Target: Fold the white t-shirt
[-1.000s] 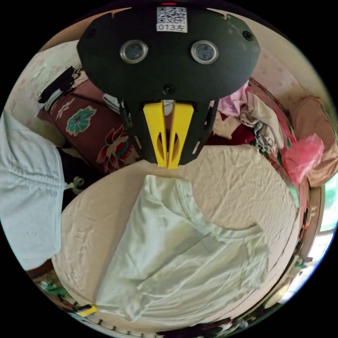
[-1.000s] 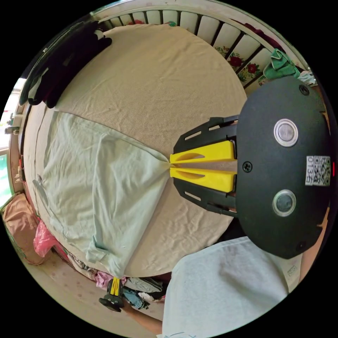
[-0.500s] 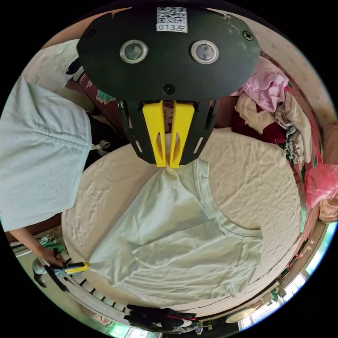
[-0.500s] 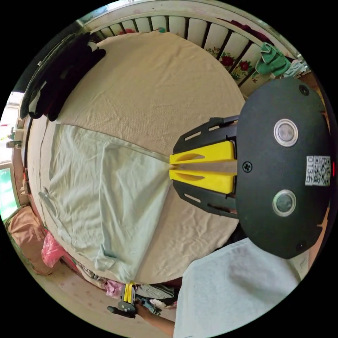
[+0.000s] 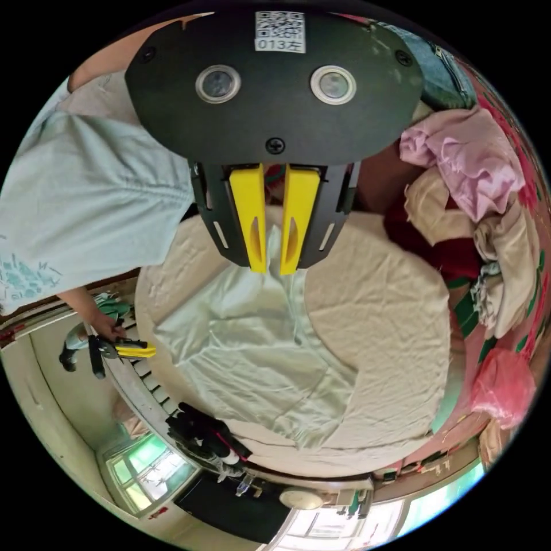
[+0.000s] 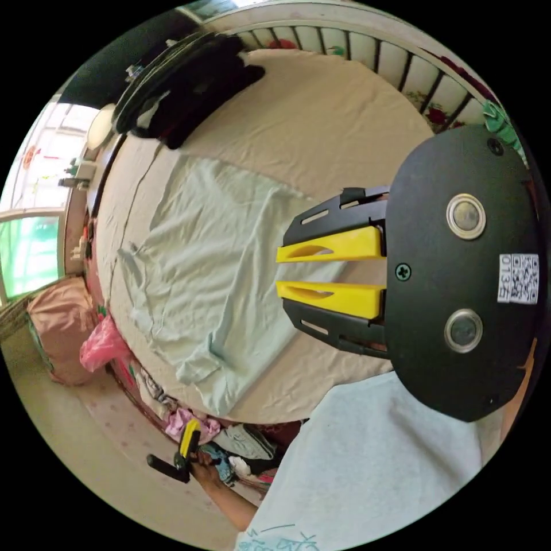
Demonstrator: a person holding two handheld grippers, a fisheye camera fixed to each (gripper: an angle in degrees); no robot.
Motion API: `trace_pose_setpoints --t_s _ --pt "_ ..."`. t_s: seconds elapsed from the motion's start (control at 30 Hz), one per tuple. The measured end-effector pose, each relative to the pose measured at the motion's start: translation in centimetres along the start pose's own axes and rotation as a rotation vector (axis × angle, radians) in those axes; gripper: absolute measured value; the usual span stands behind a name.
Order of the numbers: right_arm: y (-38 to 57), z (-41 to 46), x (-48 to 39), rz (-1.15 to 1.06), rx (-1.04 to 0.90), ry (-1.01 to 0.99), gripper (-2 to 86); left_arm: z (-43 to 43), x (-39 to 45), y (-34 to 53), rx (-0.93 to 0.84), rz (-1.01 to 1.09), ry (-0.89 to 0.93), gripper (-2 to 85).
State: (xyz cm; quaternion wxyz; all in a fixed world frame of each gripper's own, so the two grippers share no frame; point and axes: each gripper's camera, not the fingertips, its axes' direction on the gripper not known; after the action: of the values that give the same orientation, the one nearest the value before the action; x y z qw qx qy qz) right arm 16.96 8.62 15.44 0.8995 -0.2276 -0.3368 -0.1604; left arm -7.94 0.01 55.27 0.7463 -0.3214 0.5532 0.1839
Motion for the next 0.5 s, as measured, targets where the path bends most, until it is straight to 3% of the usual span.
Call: trace_pose_setpoints --t_s 0.07,0.13,0.27,0.5 --pt "-2.7 2.1 -3.5 -0.145 0.02 -0.047 8.5 0.9 0.8 -2.9 0.01 -0.012 -0.084 8.4" --pt "-5.0 4.5 -7.5 -0.309 0.017 -0.054 8.9 1.9 0.2 -4.7 0.005 -0.056 -0.056 9.7" --pt "-7.2 9.5 -14.2 -0.631 0.016 0.058 8.5 2.8 -1.5 -7.6 -0.02 -0.148 -0.077 9.2" --pt "-8.2 13.6 -14.1 -0.679 -0.037 0.173 2.0 0.2 -3.3 -9.4 -0.021 -0.183 -0.095 6.3"
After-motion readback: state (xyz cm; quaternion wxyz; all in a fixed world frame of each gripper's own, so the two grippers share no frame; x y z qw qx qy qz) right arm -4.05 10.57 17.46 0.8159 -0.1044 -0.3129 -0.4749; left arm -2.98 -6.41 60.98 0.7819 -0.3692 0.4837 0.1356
